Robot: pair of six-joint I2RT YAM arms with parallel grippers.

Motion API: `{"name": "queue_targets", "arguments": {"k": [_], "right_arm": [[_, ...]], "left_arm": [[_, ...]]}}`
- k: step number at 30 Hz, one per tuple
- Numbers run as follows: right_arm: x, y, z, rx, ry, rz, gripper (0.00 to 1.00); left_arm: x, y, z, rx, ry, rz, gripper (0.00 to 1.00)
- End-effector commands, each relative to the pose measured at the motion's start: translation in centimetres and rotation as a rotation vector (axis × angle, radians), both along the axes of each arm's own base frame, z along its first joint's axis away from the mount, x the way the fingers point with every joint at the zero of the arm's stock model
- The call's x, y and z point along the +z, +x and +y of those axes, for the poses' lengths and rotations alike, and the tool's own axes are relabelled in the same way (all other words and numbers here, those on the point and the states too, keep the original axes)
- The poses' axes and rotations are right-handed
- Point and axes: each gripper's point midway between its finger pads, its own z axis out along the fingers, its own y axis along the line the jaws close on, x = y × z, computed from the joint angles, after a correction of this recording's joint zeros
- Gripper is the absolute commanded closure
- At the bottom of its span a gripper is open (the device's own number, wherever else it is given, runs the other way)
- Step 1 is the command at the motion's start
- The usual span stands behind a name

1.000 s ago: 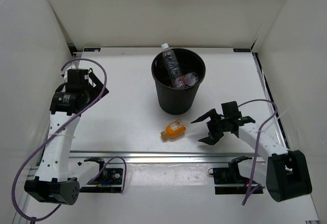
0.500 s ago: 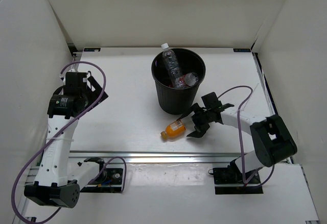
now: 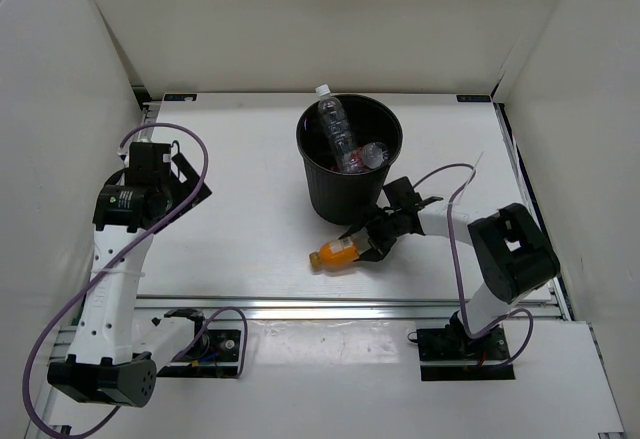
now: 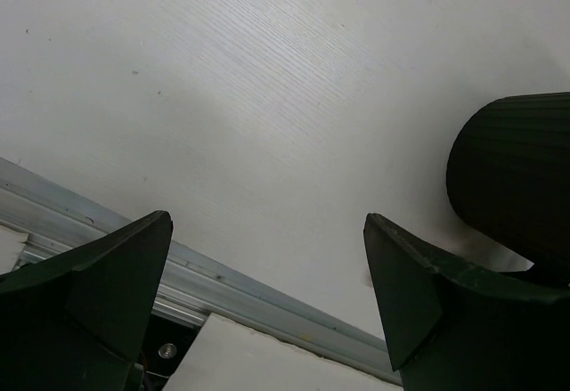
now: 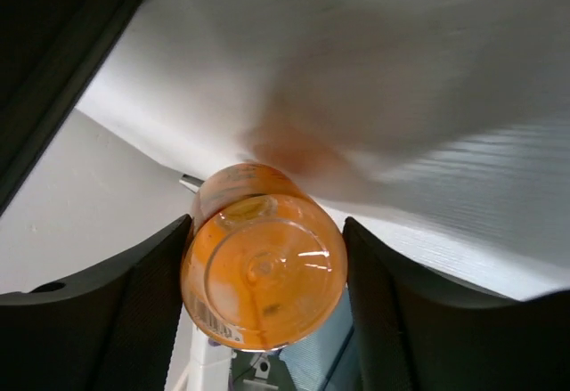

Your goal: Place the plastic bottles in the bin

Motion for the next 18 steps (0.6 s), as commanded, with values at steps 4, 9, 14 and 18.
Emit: {"name": "queue_targets", "arguments": {"k": [4, 9, 14, 18], "right_arm": [[2.5, 1.1, 1.1, 0.039, 0.065, -0.053, 0.49], [4.0, 0.2, -0.7, 0.026, 0.061, -0.021, 0.56], [9.9, -0.4, -3.2, 0.04, 0.07, -0.113, 0.58], [15.7, -0.8, -5.6, -0.019, 0.076, -0.176, 0.6]], "left_arm": [[-0.4, 0.2, 0.6, 0.015, 0.02, 0.001, 0.0], [-0.8, 0.4, 0.4, 0.017, 0.007, 0.01, 0.0], [-0.7, 0.4, 0.7, 0.036, 0.015, 0.007, 0.0], [-0.8, 0.8, 0.9, 0.071, 0.01, 0.0, 0.0]]}}
